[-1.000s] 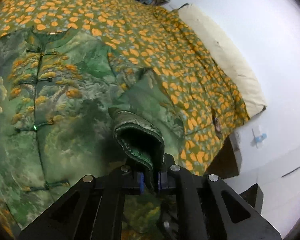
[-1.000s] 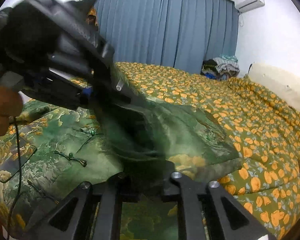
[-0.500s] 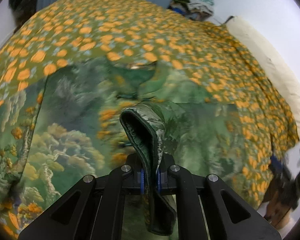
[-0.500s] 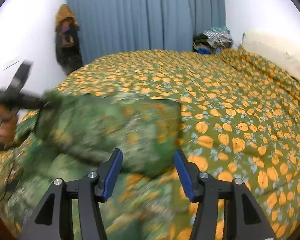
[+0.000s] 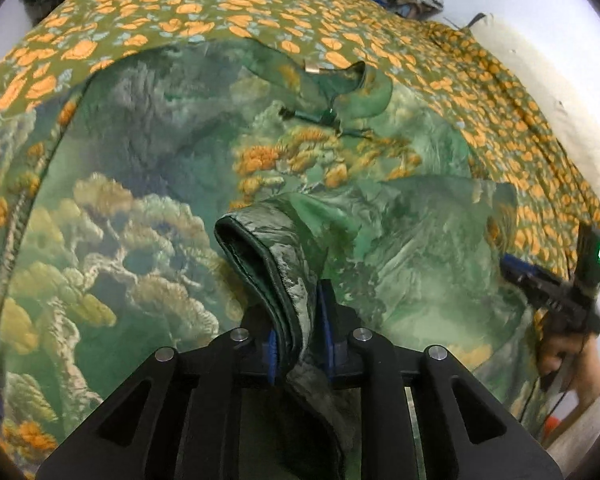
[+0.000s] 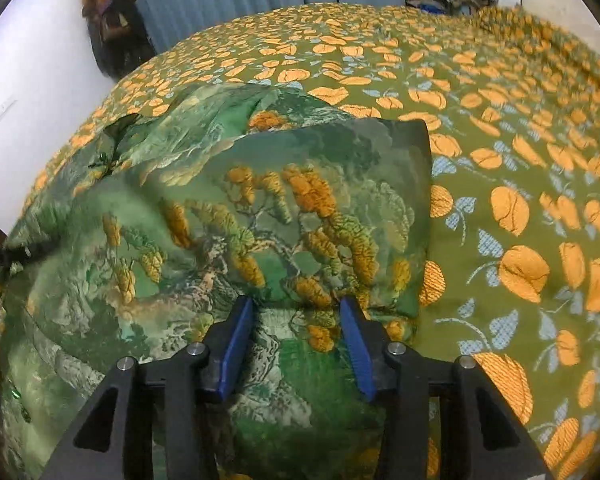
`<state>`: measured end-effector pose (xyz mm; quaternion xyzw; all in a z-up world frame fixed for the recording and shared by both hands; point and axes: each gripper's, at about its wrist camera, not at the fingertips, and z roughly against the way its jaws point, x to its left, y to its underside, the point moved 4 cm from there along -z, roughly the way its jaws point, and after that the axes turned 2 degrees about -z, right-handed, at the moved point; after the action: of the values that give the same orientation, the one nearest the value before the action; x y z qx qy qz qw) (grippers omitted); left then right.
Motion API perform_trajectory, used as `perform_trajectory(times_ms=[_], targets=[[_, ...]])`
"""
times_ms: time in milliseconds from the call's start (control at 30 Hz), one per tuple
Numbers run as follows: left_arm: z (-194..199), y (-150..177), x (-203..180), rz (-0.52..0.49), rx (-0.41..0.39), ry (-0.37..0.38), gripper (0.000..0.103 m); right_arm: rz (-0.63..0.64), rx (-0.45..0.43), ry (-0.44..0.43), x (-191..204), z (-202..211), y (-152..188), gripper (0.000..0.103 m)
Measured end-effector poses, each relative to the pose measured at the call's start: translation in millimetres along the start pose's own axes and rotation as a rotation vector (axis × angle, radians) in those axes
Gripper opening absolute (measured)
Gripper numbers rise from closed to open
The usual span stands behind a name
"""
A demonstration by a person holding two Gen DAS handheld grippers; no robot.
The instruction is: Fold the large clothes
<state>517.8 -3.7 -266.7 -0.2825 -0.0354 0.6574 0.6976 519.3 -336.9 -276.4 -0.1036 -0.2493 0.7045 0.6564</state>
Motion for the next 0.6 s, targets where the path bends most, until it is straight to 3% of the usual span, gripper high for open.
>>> perform_trajectory(times_ms=[133,267,367,500,600], targets=[[-3.0,3.3,1.5,-0.002,-0.015,0.002,0.017,0.044,0.090,0.006,4.5,5.8,-18.2,0.045],[-4.4,6.7,3.5,0.001,-0.040,0.014,0.017,0.022,-0.037,0.004,8.9,36.3,-66.0,0.045],[-5.5,8.7,4.9,0.006,-0.054,0.020,0.018,-0.033,-0.054,0.010,9.2,20.4,-86.8,0.045],[-6.2,13.5,8.4,0.001,-0.060,0.015,0.018,-0.085,0.084,0.047,4.1,-36.1,-71.6,0.045],[-7.0,13.4,11.1,0.003,-0.064,0.019,0.019,-0.082,0.041,0.060,6.6,-34.8,-67.9,0.045]])
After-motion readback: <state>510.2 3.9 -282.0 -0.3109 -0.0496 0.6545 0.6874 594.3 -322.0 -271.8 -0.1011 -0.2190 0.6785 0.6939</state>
